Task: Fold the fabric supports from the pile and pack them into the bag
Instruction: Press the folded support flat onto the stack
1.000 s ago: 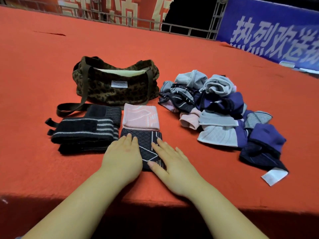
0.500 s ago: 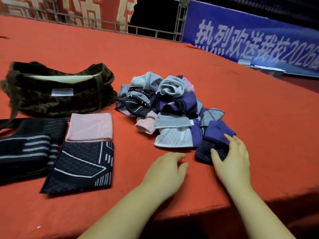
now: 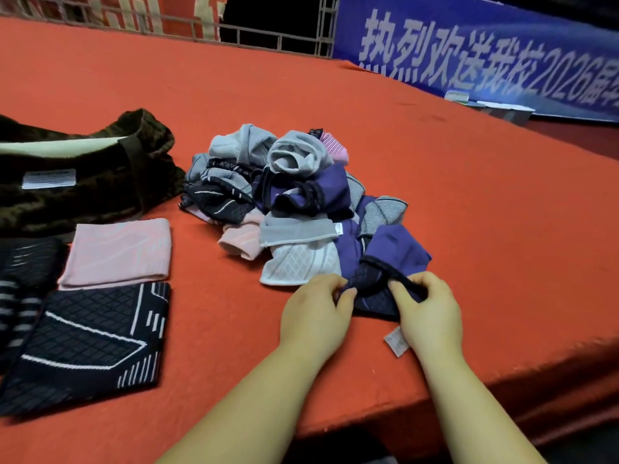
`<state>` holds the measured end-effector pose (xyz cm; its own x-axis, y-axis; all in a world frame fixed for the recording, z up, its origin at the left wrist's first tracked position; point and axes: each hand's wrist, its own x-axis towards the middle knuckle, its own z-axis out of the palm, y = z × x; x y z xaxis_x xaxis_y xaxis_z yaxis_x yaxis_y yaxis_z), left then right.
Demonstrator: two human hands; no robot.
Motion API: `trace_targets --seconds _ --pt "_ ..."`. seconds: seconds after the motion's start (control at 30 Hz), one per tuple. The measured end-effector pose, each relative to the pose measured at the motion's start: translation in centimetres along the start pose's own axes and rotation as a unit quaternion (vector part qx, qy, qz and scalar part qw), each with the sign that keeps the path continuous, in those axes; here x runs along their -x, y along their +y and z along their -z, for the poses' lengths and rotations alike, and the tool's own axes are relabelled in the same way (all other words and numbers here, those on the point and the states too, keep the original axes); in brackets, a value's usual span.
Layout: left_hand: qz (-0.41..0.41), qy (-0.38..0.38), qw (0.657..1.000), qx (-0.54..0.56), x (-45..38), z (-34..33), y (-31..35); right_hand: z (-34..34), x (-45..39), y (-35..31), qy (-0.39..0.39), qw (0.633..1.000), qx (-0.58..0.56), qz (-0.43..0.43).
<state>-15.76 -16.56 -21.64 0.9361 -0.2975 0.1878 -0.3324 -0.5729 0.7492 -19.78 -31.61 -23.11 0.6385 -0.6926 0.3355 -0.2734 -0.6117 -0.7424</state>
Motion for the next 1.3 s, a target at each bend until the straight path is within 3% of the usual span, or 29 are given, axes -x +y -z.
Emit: trace_targets --seconds 0.13,0.23,0.37,0.47,0.6,0.87,1.13,1.3 --pt "0.003 -0.029 0.999 0.041 0.7 0.5 0.0 0.6 0.7 -0.6 0.016 1.0 -0.004 0.016" --pt "-0.014 -0.027 0.994 0.105 3.5 2.3 -0.7 1.3 2.6 -1.7 0.047 0.993 0.055 0.089" --pt "0.014 0.038 0.981 0.188 8.5 7.0 -3.7 2.0 7.7 -4.5 0.024 0.97 0.048 0.237" --pt "0.085 0.121 0.942 0.301 10.5 10.6 -5.6 0.6 12.6 -7.7 -0.006 0.957 -0.016 0.289" --pt "0.156 0.157 0.876 0.428 11.5 13.5 -6.7 -2.1 17.3 -10.7 -0.076 0.951 -0.121 0.273" --pt "0.041 0.148 0.923 0.353 14.3 15.3 -8.0 -2.4 19.6 -13.2 -0.098 0.953 -0.132 0.254" --pt "-0.016 0.111 0.91 0.4 15.4 15.8 -6.5 -1.4 19.9 -13.5 -0.073 0.955 -0.112 0.265" --pt "-0.007 0.18 0.913 0.366 15.5 15.9 -6.6 0.3 20.1 -13.5 -0.081 0.957 -0.181 0.212"
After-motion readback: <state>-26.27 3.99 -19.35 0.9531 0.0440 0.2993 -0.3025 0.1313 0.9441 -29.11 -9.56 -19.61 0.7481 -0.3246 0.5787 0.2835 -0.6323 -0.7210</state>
